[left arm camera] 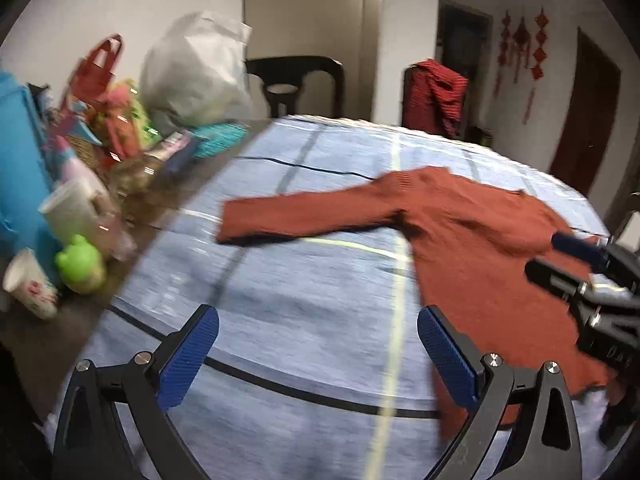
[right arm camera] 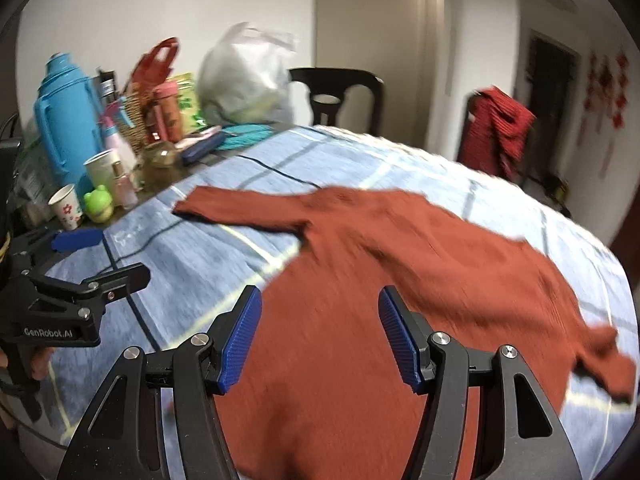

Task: Fold small clothes
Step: 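Reach the right gripper to a sweater sleeve cuff and close on it, then lift the held sleeve and fold it across the sweater body with the right gripper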

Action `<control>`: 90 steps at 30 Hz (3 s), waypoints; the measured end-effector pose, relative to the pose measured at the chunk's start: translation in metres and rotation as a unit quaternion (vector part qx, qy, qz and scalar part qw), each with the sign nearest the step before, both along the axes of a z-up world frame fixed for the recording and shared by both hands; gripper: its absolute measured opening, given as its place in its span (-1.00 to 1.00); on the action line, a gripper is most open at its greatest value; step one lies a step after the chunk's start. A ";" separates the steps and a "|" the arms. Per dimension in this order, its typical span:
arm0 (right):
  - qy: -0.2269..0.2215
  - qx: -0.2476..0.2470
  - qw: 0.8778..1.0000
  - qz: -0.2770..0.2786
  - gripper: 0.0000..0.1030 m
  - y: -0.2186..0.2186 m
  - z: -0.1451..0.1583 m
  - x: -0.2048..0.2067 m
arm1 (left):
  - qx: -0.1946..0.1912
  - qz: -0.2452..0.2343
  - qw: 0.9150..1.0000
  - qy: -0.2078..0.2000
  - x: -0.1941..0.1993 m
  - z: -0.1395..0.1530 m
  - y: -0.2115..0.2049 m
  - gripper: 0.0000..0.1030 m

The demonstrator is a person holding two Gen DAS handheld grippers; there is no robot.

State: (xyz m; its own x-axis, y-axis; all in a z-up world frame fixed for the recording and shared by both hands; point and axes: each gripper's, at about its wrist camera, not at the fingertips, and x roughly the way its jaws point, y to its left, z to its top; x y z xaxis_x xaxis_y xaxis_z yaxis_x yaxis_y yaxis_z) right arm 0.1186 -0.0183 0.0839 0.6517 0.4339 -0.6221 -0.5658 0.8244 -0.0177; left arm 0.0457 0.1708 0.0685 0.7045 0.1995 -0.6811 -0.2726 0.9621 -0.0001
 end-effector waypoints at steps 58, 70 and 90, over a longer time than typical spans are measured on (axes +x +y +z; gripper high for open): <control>0.096 0.095 0.986 0.097 -0.90 0.117 -0.018 0.149 | -0.108 0.029 0.994 0.012 0.076 -0.022 0.081 0.90; 0.065 0.127 0.990 -0.001 -0.90 0.045 -0.011 0.162 | -0.186 -0.013 0.982 0.030 0.138 -0.029 0.061 0.76; 0.032 0.109 0.990 -0.080 -0.90 -0.010 -0.024 0.155 | -0.174 -0.023 0.981 0.088 0.204 -0.044 0.029 0.66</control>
